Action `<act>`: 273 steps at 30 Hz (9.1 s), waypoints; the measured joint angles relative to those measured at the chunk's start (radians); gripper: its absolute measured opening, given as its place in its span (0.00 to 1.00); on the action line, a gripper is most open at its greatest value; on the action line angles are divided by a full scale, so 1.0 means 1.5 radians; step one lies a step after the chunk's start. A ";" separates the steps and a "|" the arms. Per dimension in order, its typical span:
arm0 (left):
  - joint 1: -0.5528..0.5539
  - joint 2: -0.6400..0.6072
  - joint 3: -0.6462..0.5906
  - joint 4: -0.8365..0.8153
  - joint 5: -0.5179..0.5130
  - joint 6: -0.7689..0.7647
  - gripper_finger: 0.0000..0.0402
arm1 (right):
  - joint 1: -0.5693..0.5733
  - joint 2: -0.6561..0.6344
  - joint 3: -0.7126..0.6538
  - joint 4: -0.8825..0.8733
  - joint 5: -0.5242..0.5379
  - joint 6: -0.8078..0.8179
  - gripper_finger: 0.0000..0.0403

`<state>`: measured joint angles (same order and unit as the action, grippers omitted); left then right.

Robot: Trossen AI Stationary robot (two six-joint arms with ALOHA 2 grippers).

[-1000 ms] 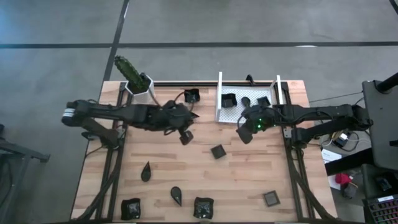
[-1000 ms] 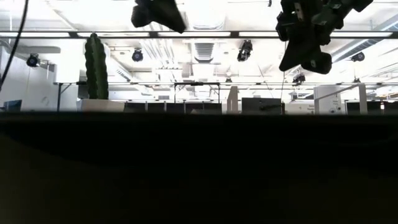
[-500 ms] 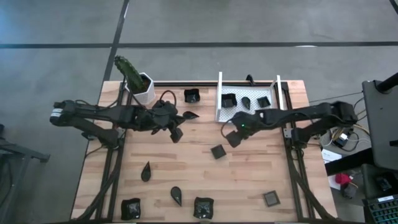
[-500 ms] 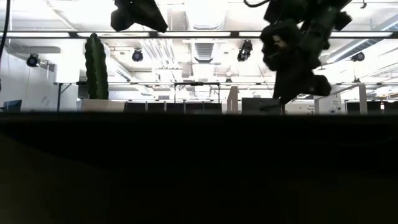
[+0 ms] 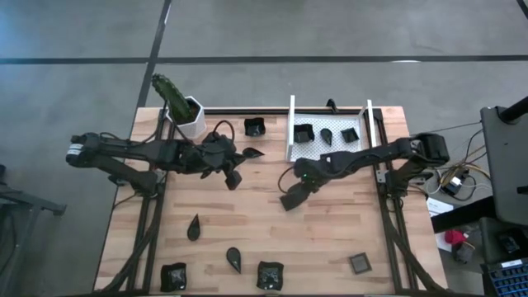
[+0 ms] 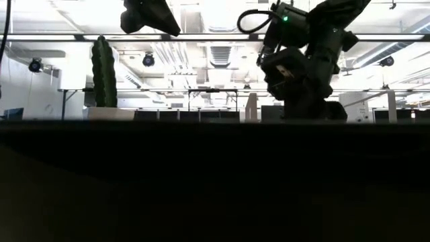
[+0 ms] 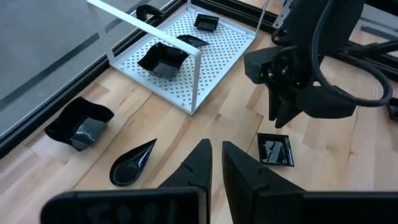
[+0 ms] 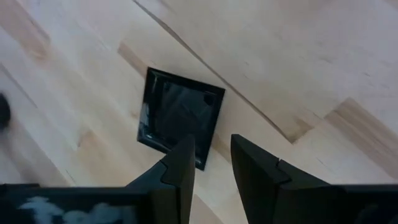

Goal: Pick & Place Mini shaped plates
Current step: Stack the black square plate on top of the other black square plate on the shelf, then stack the black drop shaped plate on top of the other black drop shaped plate on the shelf

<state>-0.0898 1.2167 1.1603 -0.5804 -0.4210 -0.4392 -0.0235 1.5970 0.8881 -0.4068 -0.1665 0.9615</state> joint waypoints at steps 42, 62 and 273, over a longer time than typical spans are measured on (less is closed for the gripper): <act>0.000 0.000 -0.001 -0.003 0.003 0.044 0.08 | 0.009 0.098 0.046 0.005 0.008 -0.015 0.02; 0.000 0.000 -0.001 -0.004 0.003 0.053 0.08 | 0.007 -0.062 0.046 -0.141 0.076 -0.007 0.02; -0.185 0.002 -0.052 -0.493 0.190 -0.645 0.08 | -0.093 -0.262 0.203 -0.291 0.287 -0.379 0.03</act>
<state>-0.3679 1.2190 1.0829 -1.3205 -0.1365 -1.4061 -0.1635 1.2037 1.1927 -0.8436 0.2642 0.3933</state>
